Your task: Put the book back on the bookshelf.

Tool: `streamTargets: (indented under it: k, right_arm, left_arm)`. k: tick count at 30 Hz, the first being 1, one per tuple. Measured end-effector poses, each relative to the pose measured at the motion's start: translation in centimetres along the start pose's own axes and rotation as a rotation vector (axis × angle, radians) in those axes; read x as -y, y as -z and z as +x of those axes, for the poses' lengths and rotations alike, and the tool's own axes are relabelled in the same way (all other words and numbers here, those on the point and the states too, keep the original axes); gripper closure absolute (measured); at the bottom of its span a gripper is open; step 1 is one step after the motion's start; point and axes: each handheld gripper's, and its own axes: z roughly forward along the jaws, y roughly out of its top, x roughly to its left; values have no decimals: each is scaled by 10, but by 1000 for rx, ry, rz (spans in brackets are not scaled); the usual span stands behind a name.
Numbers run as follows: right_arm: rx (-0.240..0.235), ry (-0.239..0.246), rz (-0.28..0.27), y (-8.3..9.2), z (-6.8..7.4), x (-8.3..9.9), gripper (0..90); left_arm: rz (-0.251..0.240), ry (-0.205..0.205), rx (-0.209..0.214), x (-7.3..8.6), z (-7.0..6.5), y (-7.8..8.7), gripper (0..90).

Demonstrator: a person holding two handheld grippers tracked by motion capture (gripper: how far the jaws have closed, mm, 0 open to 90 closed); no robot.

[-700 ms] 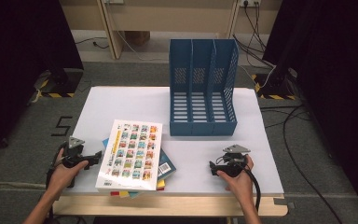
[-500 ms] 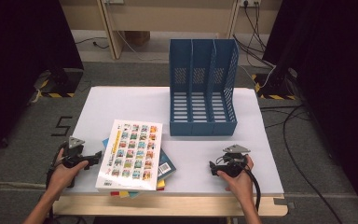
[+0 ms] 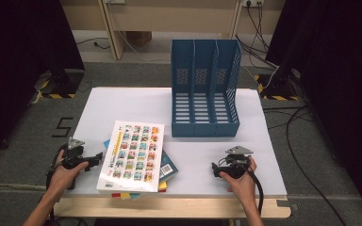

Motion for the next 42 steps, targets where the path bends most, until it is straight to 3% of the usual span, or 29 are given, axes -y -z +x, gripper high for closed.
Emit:
streamTargets:
  k: [1,7,12,15,16,17,18,19,22,23,24,30,37,42]
  right_arm:
    - [-1,0,-3,0,0,0,37]
    - [3,-13,-31,4,-2,1,154]
    - [-24,-1,-45,5,-1,0,160]
    - [-26,-6,-67,9,1,-3,159]
    - [-33,-12,-80,11,2,-4,157]
    - [-77,-34,-116,14,5,-6,157]
    - [-77,-34,-116,14,5,-6,157]
    - [-117,-46,-150,16,9,-8,158]
    - [-128,-26,-162,17,14,-10,158]
    - [-149,-10,-160,16,19,-12,162]
    - [-162,-3,-160,15,21,-12,167]
    - [-173,20,-162,15,28,-13,168]
    - [-185,25,-157,14,29,-13,168]
    - [-199,24,-152,12,33,-13,170]
  left_arm:
    - [-2,15,15,0,-1,2,149]
    - [5,12,39,-1,-5,7,149]
    - [-8,41,48,-4,-2,18,151]
    - [-17,48,93,-6,-5,24,148]
    - [-19,38,99,-7,-6,25,149]
    - [-18,29,106,-8,-8,26,150]
    - [-11,21,116,-8,-11,27,150]
    - [-8,14,129,-9,-14,28,149]
    - [-3,-20,160,-8,-21,29,158]
    - [-8,-36,164,-8,-22,30,223]
    - [-10,-34,161,-9,-22,32,218]
    - [-3,-33,192,-9,-23,33,303]
    - [-5,-50,181,-9,-29,36,407]
    - [4,-73,180,-9,-31,40,420]
